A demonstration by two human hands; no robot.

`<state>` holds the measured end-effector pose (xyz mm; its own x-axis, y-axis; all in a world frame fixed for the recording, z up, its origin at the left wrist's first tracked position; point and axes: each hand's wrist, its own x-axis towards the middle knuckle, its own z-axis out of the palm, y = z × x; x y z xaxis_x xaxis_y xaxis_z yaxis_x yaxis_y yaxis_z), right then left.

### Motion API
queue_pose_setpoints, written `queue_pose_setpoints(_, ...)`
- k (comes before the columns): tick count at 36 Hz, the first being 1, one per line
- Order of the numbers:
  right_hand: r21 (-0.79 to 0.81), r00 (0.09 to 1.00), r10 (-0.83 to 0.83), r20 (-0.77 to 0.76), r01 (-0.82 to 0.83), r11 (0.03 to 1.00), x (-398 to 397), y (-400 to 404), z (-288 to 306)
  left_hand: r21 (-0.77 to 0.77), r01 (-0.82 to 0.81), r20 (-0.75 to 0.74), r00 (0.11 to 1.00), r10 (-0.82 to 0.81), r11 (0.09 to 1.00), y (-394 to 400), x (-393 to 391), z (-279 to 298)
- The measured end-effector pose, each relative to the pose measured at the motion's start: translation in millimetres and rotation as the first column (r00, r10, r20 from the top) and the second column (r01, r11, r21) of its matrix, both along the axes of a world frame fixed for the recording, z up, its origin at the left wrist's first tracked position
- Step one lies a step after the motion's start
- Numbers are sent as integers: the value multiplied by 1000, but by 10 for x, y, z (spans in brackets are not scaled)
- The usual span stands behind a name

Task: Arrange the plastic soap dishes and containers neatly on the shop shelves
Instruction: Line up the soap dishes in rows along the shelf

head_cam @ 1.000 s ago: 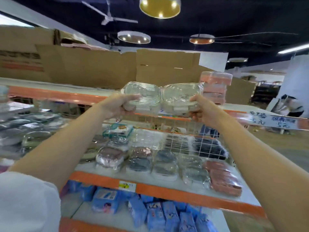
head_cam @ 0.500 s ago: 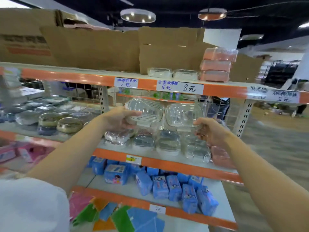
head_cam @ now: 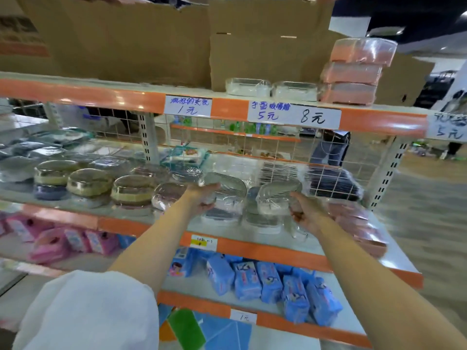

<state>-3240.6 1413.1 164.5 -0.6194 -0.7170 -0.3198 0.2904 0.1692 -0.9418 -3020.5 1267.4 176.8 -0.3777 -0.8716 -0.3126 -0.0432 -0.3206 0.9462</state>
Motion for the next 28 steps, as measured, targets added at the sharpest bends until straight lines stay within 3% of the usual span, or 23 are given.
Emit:
queue_pose_setpoints(8,-93,999,-34,32,37,995,-192,-619,-337,-90,-62,140,987,75,994,-637,-466,-274)
queue_pose_setpoints(14,6,995,-91,40,90,996,-319,-996,-398,-125,-46,248,966,76,991,-1034,-741,-445)
queue_pose_setpoints(17,159,974,-21,-227,58,986,-395,-1135,-509,-210,1,374,924,79,978,-1138,-781,-568)
queue_pose_setpoints(21,401,777,145,-613,148,904,-465,-1206,-639,-348,184,612,787,74,919,-1220,-746,-646)
queue_pose_setpoints(28,496,621,283,-730,198,845,-438,-1170,-495,-452,337,774,608,176,826,-1143,-796,-525)
